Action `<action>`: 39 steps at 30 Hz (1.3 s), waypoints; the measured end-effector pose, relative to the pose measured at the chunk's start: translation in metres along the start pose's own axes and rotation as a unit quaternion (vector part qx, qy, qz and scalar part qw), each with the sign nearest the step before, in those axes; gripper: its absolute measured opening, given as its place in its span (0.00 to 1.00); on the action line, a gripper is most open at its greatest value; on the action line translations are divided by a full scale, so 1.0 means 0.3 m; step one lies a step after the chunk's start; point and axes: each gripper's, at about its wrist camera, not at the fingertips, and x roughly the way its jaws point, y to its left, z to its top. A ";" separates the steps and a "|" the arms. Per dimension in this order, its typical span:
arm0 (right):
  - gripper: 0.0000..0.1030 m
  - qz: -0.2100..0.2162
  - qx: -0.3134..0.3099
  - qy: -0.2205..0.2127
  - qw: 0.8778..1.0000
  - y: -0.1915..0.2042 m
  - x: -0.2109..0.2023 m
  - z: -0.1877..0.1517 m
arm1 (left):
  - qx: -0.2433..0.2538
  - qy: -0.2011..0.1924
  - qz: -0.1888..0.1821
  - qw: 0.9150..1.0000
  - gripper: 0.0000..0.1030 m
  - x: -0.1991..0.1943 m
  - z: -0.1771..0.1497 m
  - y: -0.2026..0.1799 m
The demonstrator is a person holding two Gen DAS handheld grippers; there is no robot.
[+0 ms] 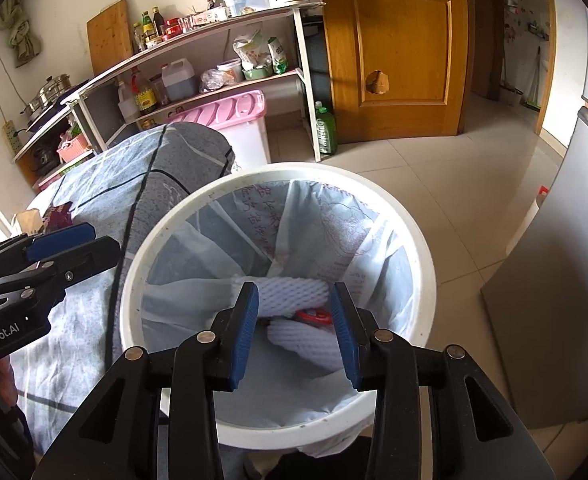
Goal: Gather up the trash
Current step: 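Open both tools to drop the bag and foam net into the bin, then move both open tools back over the items on the table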
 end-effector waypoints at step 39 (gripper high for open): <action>0.45 0.137 -0.118 -0.008 0.984 0.623 0.065 0.042 | -0.184 -0.017 0.163 0.969 0.64 -0.333 -0.351 0.704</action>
